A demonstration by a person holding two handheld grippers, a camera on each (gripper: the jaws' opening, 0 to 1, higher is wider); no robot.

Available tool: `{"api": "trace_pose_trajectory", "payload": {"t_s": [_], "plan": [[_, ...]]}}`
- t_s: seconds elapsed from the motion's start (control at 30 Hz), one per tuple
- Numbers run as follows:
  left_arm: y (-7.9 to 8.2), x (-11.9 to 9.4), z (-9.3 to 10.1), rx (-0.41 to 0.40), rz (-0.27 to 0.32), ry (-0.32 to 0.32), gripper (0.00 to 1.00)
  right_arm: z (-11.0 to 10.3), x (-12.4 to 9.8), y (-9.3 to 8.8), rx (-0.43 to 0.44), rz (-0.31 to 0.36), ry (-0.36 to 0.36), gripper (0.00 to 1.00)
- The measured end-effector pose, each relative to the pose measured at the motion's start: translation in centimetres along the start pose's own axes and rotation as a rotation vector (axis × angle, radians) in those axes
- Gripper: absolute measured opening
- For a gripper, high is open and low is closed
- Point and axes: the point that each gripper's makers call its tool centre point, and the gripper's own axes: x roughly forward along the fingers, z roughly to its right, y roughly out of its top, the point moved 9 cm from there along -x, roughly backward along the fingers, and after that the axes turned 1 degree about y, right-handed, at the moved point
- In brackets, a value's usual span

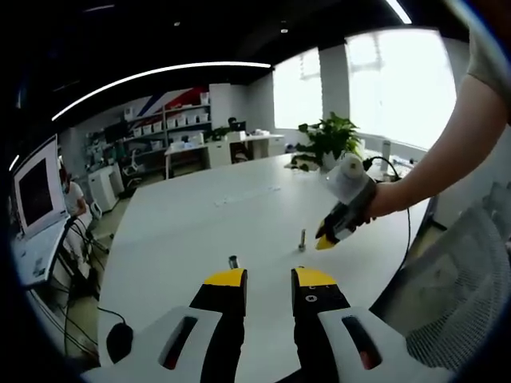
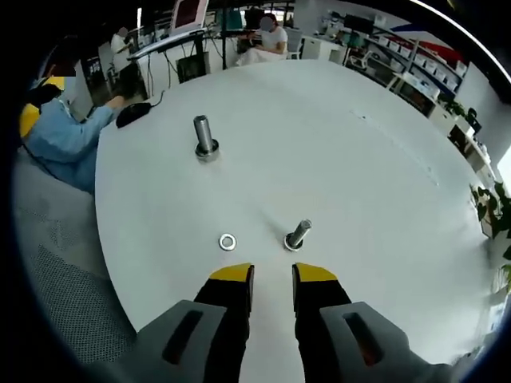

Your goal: Place the washer onto the threaded stud by aligning its center hole with the stud, sliding it down to the base, and recovering from edge contact or off-axis alignment until the washer reaches the visible bottom stop.

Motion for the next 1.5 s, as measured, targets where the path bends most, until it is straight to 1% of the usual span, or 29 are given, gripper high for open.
{"api": "trace_pose_trajectory", "payload": {"t_s": [0.17, 0.23, 0.4, 0.67, 0.83, 1.2, 1.27, 1.5], "plan": [[0.0, 0.0, 0.0, 0.002, 0.001, 0.002, 0.20, -0.3, 0.1, -0.3, 0.012, -0.005, 0.016, 0.21], [0.0, 0.0, 0.0, 0.001, 0.002, 0.003, 0.20, -0.5, 0.3, -0.3, 0.004, -0.016, 0.025, 0.21], [0.0, 0.0, 0.0, 0.001, 0.000, 0.005, 0.20, -0.9, 0.6, 0.0, 0.005, -0.017, 0.040, 0.21], [0.0, 0.0, -0.1, -0.004, -0.002, 0.006, 0.20, -1.8, 1.7, 0.3, -0.013, -0.045, 0.080, 0.21], [0.0, 0.0, -0.1, -0.008, 0.002, 0.007, 0.20, -2.1, 1.9, 0.5, -0.018, -0.055, 0.095, 0.21], [0.0, -0.1, -0.3, -0.018, 0.001, 0.017, 0.20, -2.6, 2.8, 0.8, -0.036, -0.079, 0.120, 0.21], [0.0, -0.1, -0.3, -0.017, 0.002, 0.017, 0.20, -2.7, 3.0, 0.8, -0.056, -0.084, 0.124, 0.22], [0.0, -0.1, -0.4, -0.021, 0.003, 0.025, 0.20, -2.8, 3.3, 0.9, -0.057, -0.095, 0.130, 0.22]]}}
